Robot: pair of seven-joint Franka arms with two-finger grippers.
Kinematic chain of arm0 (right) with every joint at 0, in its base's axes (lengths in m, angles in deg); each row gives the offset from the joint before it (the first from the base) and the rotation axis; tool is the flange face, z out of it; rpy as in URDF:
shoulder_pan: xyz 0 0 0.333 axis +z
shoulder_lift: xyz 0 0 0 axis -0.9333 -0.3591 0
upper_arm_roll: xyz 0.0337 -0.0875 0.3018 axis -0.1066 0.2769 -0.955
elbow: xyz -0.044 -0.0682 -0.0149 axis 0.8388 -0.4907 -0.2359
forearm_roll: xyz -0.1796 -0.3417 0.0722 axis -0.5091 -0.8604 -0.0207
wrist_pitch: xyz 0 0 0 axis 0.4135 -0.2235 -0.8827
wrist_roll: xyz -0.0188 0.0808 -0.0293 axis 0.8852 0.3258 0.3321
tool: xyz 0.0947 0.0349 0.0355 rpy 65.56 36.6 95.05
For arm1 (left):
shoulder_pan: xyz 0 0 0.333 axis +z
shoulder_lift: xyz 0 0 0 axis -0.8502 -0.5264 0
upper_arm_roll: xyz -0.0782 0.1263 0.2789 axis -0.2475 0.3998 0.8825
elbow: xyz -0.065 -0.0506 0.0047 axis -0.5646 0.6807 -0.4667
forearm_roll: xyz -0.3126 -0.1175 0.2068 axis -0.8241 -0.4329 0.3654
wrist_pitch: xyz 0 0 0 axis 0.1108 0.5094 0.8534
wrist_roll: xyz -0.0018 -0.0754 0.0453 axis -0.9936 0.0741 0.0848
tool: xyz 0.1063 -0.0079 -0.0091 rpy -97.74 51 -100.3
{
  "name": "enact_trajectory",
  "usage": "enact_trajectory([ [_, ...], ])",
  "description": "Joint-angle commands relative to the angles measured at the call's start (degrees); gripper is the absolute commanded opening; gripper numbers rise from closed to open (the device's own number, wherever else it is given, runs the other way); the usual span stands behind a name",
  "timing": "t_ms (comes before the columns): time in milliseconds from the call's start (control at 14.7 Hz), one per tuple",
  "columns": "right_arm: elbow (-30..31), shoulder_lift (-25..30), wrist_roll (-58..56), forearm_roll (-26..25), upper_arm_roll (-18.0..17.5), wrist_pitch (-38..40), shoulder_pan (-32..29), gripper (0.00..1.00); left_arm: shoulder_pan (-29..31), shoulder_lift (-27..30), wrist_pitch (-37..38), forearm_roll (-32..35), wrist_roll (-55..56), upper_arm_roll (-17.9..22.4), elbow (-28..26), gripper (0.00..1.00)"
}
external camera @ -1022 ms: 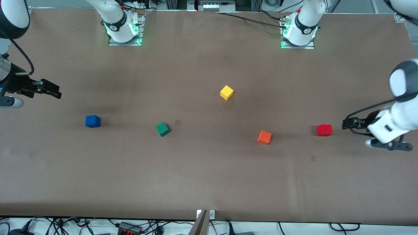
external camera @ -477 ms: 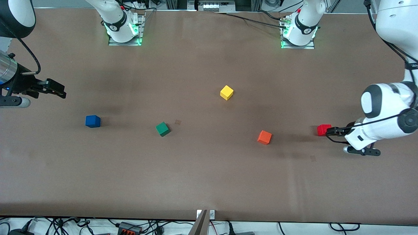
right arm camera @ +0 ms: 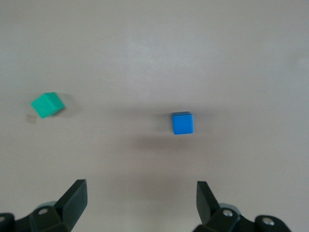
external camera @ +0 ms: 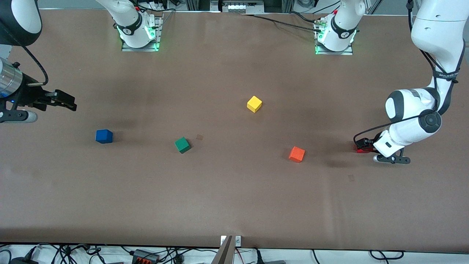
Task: Pass red block to right arm, stack on blue
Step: 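Lower the left gripper onto the red cube and close it, then lift the red cube with the left gripper while the right gripper approaches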
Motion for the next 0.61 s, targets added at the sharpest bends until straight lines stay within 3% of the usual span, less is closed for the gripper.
enact_trajectory([
  [0, -0.01, 0.26, -0.36, 3.76, -0.02, 0.13, 3.54, 1.00, 0.21, 2.60, -6.64, 0.70, -0.22, -0.02, -6.04, 0.99],
  [136, -0.19, -1.05, -0.45, 7.01, -0.02, -0.13, 6.09, 1.00, 0.21, 2.51, -8.06, 0.70, -0.22, -0.10, -7.10, 0.80],
  [409, -2.12, -5.19, -0.53, 7.81, -0.02, -1.88, 8.91, 1.00, 1.00, 2.16, -7.98, 0.70, -0.57, -0.10, -7.10, 0.31],
  [545, -2.21, -6.77, -0.53, 9.04, -0.02, -4.34, 9.53, 1.00, 0.91, 2.60, -7.45, 0.70, -0.84, -0.19, -6.58, 0.21],
])
